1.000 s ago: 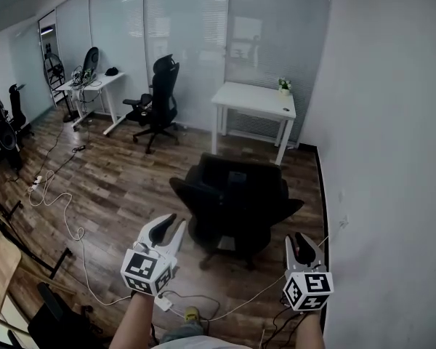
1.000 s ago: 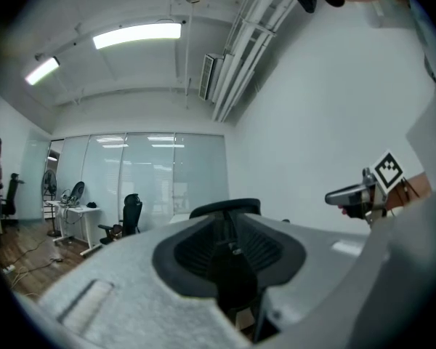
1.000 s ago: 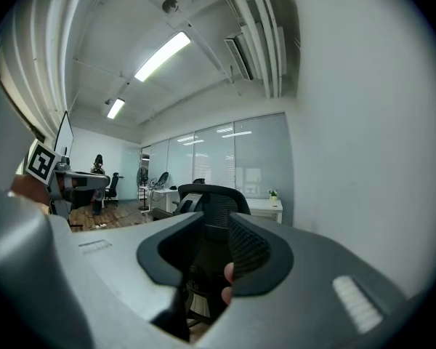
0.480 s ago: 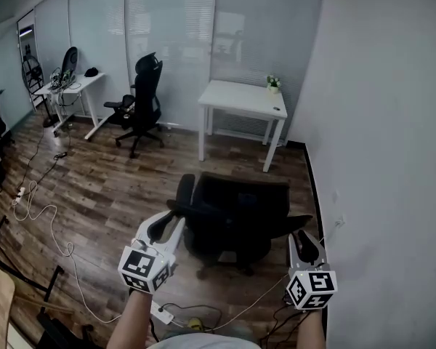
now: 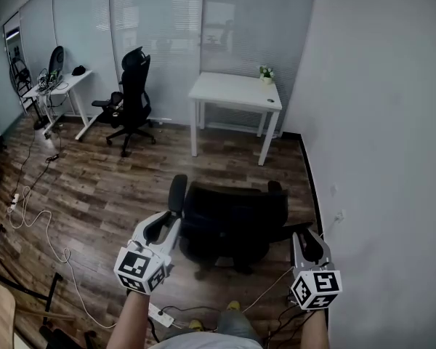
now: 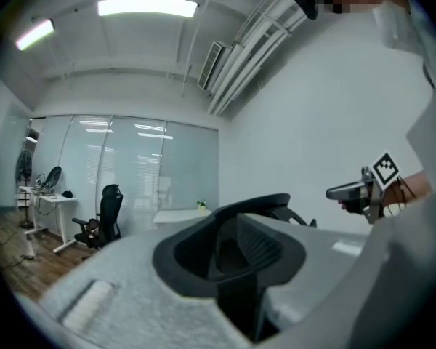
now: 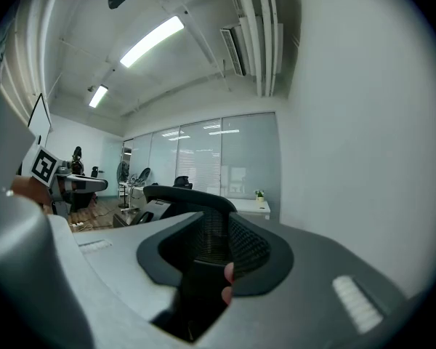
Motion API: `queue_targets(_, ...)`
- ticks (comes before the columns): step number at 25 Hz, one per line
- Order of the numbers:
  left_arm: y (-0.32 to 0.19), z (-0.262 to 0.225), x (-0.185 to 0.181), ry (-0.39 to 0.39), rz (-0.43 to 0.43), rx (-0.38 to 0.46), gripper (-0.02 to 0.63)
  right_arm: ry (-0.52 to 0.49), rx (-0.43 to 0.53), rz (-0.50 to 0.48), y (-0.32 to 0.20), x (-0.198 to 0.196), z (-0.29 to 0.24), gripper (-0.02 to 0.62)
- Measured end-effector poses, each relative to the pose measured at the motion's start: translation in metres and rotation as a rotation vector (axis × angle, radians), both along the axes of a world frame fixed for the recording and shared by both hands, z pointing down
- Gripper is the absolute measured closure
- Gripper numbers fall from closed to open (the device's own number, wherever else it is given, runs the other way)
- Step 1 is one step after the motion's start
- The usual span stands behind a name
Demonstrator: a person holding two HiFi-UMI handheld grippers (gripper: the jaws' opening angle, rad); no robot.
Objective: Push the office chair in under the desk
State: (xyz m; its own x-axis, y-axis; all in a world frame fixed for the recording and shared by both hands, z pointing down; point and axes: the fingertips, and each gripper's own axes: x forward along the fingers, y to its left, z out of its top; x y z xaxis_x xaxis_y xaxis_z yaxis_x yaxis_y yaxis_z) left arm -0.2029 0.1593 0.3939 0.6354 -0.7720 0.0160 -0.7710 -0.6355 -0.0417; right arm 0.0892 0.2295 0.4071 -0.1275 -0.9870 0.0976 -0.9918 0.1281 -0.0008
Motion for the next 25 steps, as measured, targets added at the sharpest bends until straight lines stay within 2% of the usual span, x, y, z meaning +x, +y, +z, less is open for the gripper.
queue_targets(8, -0.052, 0.01, 0.045, -0.027, -0.024, -0.025, 0.509, -0.025, -0.012, -0.091, -0.068, 0.047, 0.007, 0.509)
queue_targets(15, -0.071, 0.007, 0.05, -0.041, -0.09, -0.032, 0.509, -0.015, -0.032, -0.185, -0.101, 0.066, 0.008, 0.509)
queue_targets(25, -0.082, 0.01, 0.059, -0.145, -0.019, -0.034, 0.509, 0.027, -0.046, -0.307, -0.12, 0.072, 0.01, 0.509)
